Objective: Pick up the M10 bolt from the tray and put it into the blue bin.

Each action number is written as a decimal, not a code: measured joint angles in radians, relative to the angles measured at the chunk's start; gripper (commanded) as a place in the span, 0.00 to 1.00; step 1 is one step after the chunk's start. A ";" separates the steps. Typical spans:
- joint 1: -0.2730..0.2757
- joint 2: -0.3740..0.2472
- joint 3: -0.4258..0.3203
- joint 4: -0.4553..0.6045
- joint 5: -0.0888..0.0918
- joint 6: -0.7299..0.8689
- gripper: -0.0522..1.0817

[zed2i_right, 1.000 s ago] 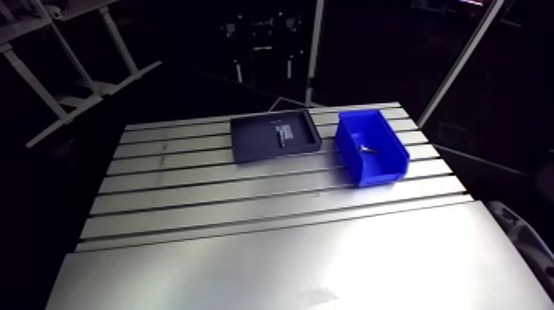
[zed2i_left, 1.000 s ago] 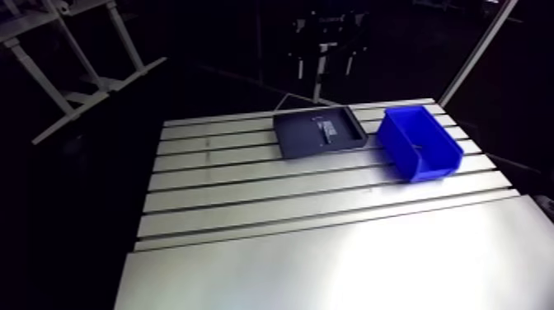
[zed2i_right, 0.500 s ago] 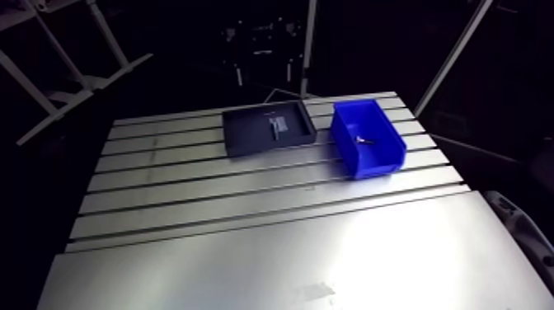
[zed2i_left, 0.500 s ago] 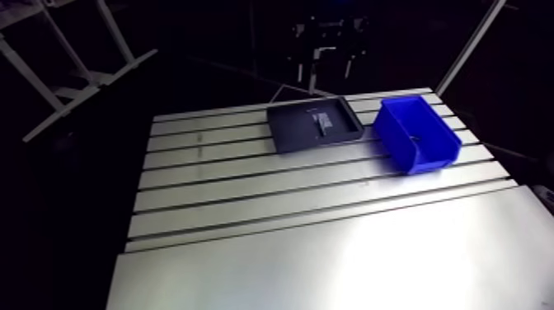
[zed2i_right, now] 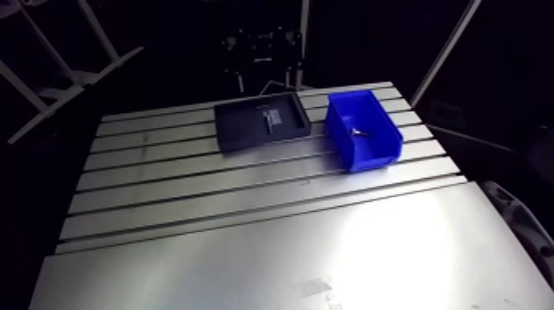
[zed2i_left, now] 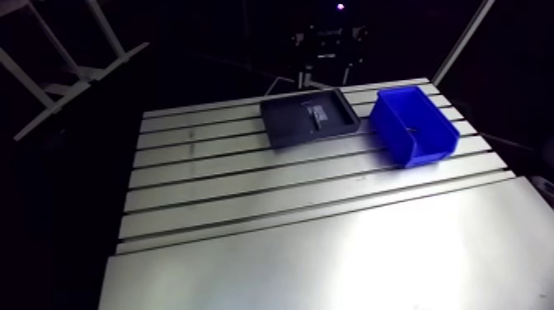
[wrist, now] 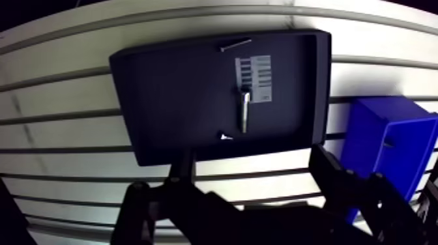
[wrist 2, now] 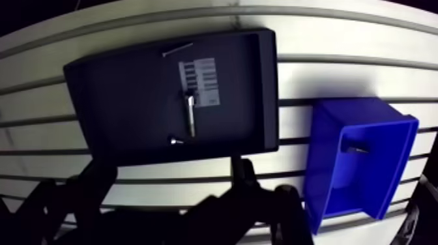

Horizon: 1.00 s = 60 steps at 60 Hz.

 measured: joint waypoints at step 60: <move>-0.019 0.056 0.041 -0.068 0.002 -0.016 0.51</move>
